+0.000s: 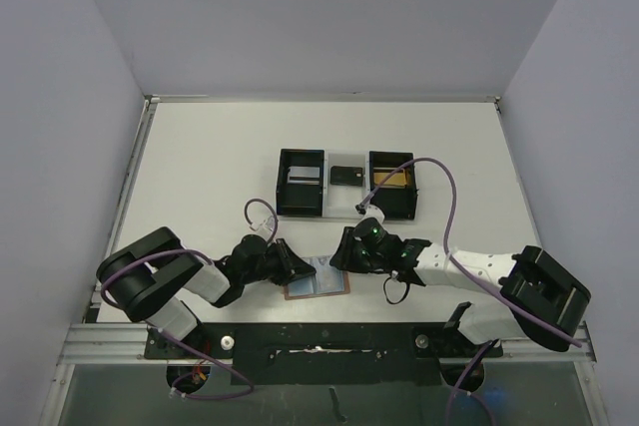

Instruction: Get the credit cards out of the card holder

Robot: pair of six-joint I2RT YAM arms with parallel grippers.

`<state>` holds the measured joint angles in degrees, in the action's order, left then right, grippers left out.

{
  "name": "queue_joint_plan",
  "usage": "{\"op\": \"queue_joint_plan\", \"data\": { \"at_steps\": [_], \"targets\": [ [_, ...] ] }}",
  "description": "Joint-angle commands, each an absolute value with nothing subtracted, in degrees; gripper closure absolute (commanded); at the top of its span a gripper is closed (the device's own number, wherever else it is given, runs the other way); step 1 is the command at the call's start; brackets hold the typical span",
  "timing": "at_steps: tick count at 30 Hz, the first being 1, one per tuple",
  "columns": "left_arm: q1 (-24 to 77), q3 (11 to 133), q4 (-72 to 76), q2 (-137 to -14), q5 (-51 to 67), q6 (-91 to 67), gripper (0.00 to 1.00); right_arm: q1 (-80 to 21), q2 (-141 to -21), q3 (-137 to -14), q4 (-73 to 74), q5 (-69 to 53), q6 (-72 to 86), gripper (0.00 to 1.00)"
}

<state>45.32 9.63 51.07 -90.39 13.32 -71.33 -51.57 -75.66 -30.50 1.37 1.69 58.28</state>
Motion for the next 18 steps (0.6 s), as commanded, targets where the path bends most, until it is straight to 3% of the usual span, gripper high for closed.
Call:
{"op": "queue_joint_plan", "data": {
  "at_steps": [1,11,18],
  "targets": [
    [45.7,10.6,46.8,-89.2,12.8,-69.0,0.9,-52.0,-74.8,-30.3,-1.8,1.4,57.4,0.7],
    [45.7,11.2,44.3,-88.0,12.7,-67.7,0.88,-52.0,-80.0,-31.2,-3.9,-0.3,56.6,0.72],
    [45.7,11.0,44.6,-88.1,12.8,-67.8,0.82,-52.8,-81.5,-31.6,-0.6,2.1,58.0,0.73]
  ]
}}
